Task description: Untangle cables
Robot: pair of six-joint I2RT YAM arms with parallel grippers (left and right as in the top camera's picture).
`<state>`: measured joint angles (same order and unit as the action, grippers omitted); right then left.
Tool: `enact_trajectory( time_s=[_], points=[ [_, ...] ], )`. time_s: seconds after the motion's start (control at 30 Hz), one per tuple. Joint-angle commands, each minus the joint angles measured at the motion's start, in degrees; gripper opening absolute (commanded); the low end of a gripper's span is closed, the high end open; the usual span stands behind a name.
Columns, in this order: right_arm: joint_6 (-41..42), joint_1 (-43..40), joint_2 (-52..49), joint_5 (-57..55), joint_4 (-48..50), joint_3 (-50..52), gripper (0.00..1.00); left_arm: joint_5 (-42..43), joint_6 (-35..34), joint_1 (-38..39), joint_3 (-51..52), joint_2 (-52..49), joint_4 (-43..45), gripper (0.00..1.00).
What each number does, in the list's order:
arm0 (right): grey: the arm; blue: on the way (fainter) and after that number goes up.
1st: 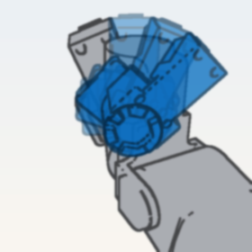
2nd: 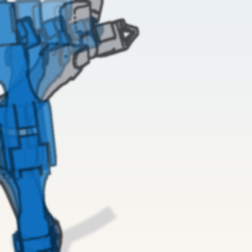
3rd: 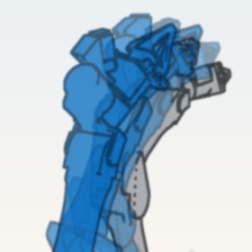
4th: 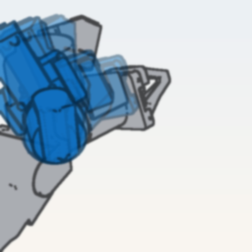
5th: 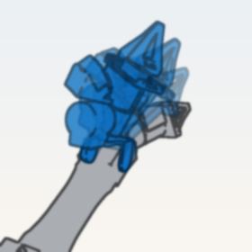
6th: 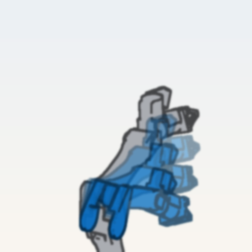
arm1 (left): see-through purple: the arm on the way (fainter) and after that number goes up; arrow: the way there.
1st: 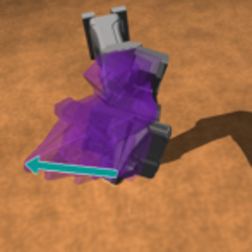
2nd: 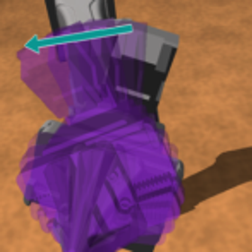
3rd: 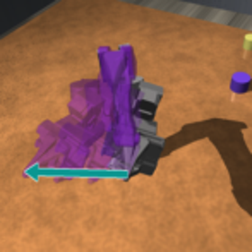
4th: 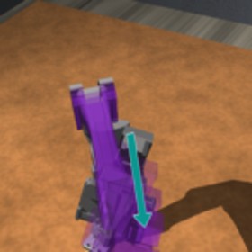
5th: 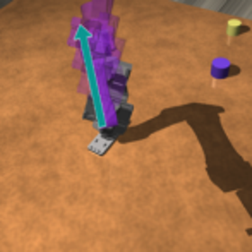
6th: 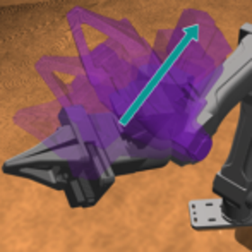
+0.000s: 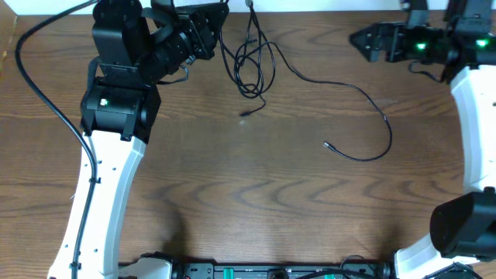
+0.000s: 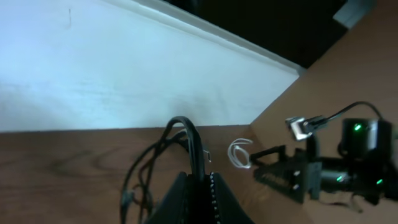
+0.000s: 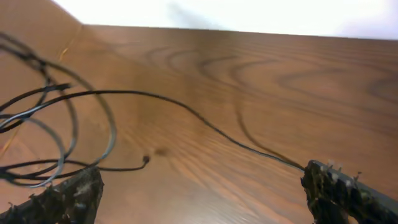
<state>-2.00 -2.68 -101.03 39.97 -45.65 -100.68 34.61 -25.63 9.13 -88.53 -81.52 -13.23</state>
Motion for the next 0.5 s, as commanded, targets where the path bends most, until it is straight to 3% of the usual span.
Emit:
enact_trajectory(
  time_s=[0.0, 0.47],
  points=[
    [-2.0, 3.3, 0.2, 2.4, 0.9, -0.8, 0.99, 1.0, -6.4, 0.0, -0.3, 0.9, 0.7, 0.08],
    [-1.3, 16.3, -3.5, 2.4, 3.6, -0.8, 0.84, 1.0, -16.8, 0.0, -0.3, 0.9, 4.2, 0.08]
  ],
)
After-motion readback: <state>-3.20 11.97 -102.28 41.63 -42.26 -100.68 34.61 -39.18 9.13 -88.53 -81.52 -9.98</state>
